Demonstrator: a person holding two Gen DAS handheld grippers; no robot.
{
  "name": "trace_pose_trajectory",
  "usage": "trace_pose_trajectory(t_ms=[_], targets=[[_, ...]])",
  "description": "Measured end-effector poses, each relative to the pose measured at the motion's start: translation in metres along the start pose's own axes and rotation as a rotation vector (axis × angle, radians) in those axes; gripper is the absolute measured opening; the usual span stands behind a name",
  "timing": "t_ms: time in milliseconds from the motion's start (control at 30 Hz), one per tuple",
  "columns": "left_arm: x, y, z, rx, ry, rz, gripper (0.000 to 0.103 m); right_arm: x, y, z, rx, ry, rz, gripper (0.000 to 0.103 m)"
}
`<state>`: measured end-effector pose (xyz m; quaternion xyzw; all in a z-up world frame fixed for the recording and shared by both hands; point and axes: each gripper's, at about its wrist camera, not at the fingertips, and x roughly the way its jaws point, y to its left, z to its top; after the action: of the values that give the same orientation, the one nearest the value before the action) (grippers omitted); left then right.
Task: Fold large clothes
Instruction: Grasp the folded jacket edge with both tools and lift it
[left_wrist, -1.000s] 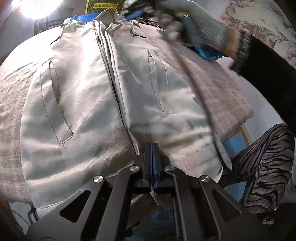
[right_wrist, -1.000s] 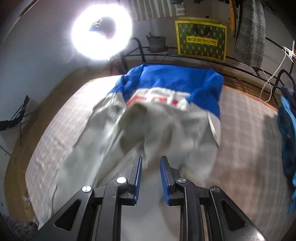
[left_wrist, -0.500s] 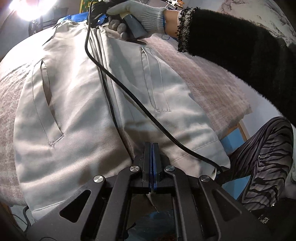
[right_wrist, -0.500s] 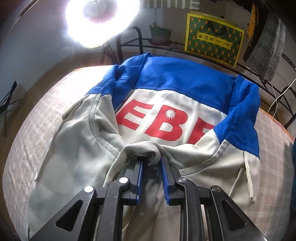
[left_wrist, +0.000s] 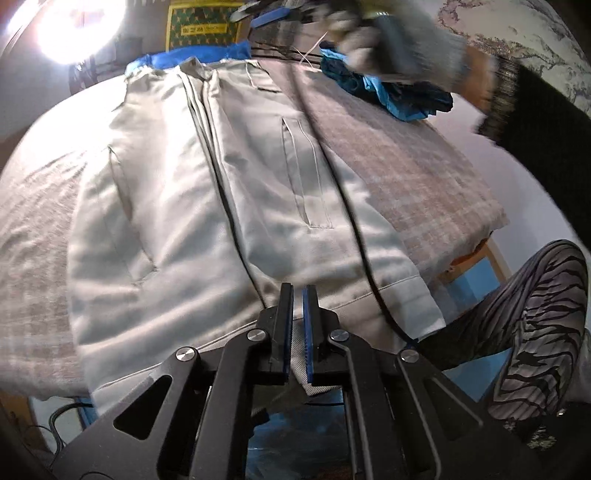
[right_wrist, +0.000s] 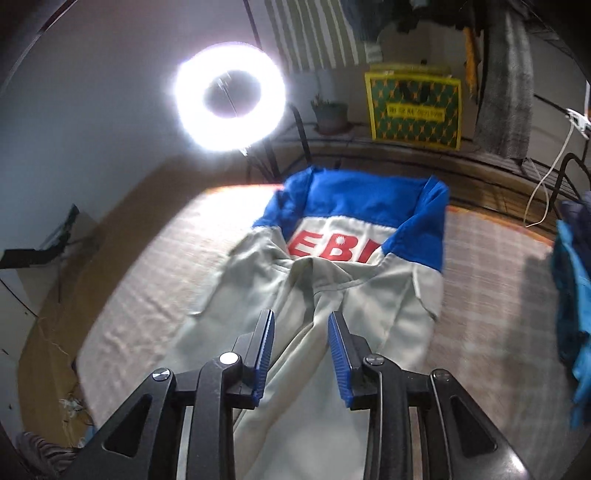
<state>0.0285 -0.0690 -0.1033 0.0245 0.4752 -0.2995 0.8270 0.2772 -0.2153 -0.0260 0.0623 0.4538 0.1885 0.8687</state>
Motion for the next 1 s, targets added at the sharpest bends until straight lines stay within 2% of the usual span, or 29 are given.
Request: trace_pose_trajectory(t_ms=[367,533,733,833,1000], targets=[[-0.037,-0.016,0.000,0.061,-0.096,0.077,0.002,-0.136,0.022,-0.035,-0.016,-0.125,0.012,0.031],[-0.049,-0.012,-0.006,0.082,-0.105,0.077,0.002,-0.171,0.036,-0.081,0.009,-0.137,0.046,0.032],[-0.057,0.018,-0.018,0.078,-0.062,0.109,0.003,-0.150,0.062,-0.168,-0.034,-0.022,0.009,0.031],[-0.051,0.053,-0.019,0.011,-0.016,0.115,0.003,-0.121,0.072,-0.204,-0.080,0.063,-0.024,0.030],[-0.028,0.092,-0.026,-0.095,0.050,0.073,0.003,-0.077,0.085,-0.245,-0.144,0.174,-0.039,0.029]])
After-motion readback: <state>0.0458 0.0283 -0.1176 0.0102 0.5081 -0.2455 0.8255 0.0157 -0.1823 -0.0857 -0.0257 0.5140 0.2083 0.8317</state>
